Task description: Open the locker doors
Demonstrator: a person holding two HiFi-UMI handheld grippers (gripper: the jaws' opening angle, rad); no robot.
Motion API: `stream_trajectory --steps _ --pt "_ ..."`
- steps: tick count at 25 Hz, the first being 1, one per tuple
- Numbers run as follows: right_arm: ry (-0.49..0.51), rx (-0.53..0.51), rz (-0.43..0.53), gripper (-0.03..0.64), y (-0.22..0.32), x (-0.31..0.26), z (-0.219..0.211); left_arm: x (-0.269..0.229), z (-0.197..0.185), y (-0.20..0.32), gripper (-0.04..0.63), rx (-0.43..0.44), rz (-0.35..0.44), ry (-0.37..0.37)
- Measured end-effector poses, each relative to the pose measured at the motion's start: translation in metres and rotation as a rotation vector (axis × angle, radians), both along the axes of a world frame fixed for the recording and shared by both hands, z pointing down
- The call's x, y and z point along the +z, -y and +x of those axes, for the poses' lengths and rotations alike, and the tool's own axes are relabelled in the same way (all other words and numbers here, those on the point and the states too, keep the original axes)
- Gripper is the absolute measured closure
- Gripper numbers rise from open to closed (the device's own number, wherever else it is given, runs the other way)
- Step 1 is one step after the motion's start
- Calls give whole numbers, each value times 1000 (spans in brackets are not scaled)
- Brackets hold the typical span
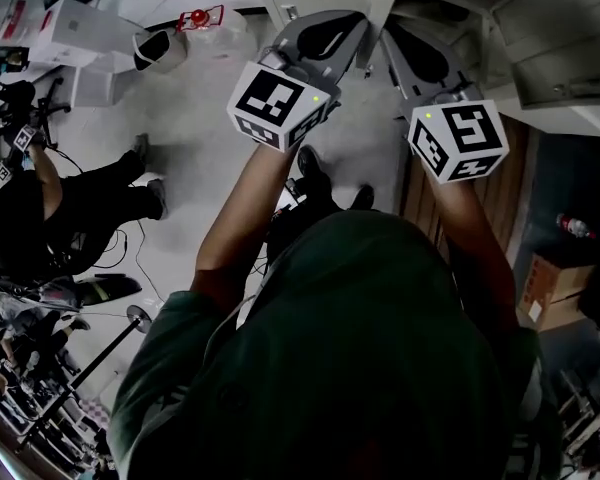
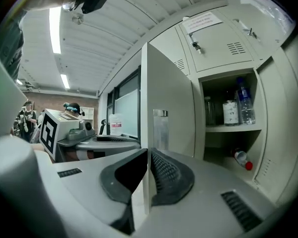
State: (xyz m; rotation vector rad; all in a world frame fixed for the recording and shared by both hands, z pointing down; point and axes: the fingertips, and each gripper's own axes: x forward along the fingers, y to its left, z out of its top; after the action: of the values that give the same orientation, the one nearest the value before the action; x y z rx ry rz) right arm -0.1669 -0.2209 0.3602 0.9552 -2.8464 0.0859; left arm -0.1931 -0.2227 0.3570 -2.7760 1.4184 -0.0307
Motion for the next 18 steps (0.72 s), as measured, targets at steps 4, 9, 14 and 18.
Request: stream_trajectory --steps 4,9,14,18 --pt "7 26 -14 603 0 7 27 6 33 -4 601 43 -12 20" --pt "25 53 -9 603 -12 -2 59 -3 55 -22 601 50 2 29" --pt "47 54 0 603 -30 -13 84 -18 59 -46 601 26 37 41" --pt "61 40 -1 604 -44 -25 101 -33 54 -65 601 -8 63 43"
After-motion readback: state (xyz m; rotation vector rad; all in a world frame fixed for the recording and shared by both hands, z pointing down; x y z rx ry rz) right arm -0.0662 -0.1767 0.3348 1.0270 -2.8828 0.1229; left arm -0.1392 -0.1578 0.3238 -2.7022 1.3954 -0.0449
